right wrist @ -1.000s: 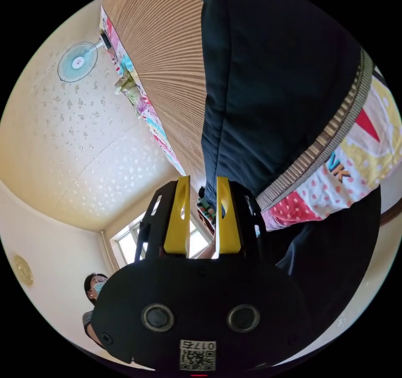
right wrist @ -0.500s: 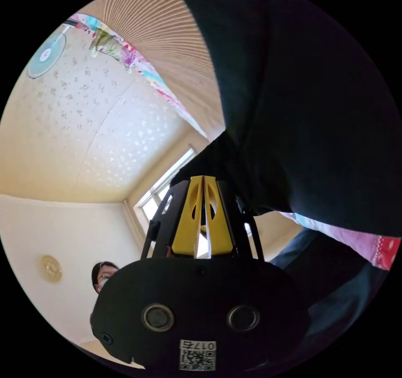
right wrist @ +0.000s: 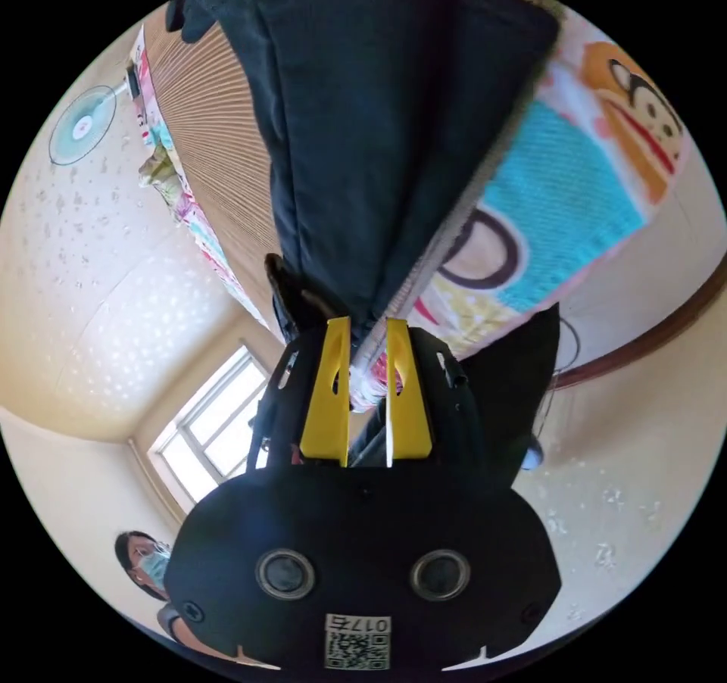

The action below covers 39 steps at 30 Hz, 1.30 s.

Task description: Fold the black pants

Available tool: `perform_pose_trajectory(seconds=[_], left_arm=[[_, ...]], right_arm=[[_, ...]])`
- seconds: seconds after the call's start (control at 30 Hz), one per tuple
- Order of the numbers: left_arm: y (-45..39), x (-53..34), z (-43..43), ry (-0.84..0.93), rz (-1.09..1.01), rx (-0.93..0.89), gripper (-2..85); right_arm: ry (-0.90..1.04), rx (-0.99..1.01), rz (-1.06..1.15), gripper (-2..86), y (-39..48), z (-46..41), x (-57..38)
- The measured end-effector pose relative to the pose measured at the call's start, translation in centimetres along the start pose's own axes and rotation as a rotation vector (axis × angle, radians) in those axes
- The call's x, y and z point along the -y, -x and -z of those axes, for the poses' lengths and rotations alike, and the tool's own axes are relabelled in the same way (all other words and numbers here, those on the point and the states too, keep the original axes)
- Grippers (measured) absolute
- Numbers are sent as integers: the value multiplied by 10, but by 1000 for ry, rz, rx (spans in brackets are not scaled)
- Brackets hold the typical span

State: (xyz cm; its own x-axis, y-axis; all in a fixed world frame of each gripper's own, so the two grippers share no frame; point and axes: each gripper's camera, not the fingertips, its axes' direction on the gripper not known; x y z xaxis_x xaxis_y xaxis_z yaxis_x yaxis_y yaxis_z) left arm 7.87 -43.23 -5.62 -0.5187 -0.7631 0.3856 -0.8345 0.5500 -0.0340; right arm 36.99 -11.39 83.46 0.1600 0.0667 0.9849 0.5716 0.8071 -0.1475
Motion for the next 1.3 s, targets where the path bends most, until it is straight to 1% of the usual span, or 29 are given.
perform_pose_trajectory(seconds=[0.1, 0.17, 0.23, 0.3, 0.33, 0.4, 0.43, 0.47, 0.5, 0.53, 0.57, 0.6, 0.67, 0.73, 0.8, 0.83, 0.97, 1.0, 1.03, 1.1, 1.17, 1.23, 1.3], left_arm=[[49, -11, 8, -111, 147, 113, 147], [76, -10, 8, -156, 193, 146, 171], [104, -2, -1, -147, 226, 145, 202], [142, 14, -26, -91, 249, 66, 237], [152, 18, -34, -71, 257, 40, 239], [187, 29, -72, 24, 302, -74, 239], [195, 30, -82, 47, 316, -111, 237], [209, 31, -103, 84, 347, -195, 216], [220, 30, -122, 128, 385, -243, 176], [224, 29, -129, 149, 401, -269, 147], [227, 28, -135, 155, 391, -311, 107], [223, 28, -131, 107, 326, -333, 84], [209, 31, -119, 47, 205, -362, 73], [190, 36, -107, 43, 96, -371, 67], [151, 36, -82, 57, -71, -261, 63], [141, 35, -75, 57, -110, -230, 62], [64, 23, -45, 87, -367, -17, 59], [41, 20, -47, 111, -442, 48, 59], [30, 19, -51, 128, -480, 81, 59], [-7, 15, -83, 222, -621, 196, 63], [-25, 14, -122, 313, -709, 256, 71], [-30, 16, -168, 405, -720, 274, 90], [-22, 18, -219, 516, -695, 299, 121]], right_arm=[[39, 12, 74, 75, 6, -13, 2], [54, 22, 141, 73, 23, -29, 5], [71, 11, 225, 65, 49, -49, 7], [80, -67, 360, 39, 96, -77, 4], [78, -92, 403, 34, 110, -84, 2], [89, -186, 564, 18, 162, -114, -12], [91, -210, 598, 15, 173, -122, -16], [84, -266, 654, 12, 193, -137, -24], [67, -344, 683, 9, 209, -151, -31], [56, -389, 687, 8, 215, -158, -34], [35, -491, 666, 7, 222, -173, -36], [23, -593, 623, 6, 221, -188, -34], [32, -671, 563, 5, 211, -211, -30], [45, -633, 497, 5, 200, -226, -27], [94, -496, 429, 4, 190, -244, -26], [116, -454, 424, 4, 188, -251, -27], [327, -116, 420, 4, 175, -304, -30], [394, -15, 411, 5, 171, -319, -31], [424, 27, 406, 5, 169, -325, -32], [515, 137, 387, 5, 162, -336, -32], [532, 142, 376, 5, 154, -328, -28], [502, 52, 364, 5, 142, -305, -21], [438, -112, 366, 5, 121, -257, -10]])
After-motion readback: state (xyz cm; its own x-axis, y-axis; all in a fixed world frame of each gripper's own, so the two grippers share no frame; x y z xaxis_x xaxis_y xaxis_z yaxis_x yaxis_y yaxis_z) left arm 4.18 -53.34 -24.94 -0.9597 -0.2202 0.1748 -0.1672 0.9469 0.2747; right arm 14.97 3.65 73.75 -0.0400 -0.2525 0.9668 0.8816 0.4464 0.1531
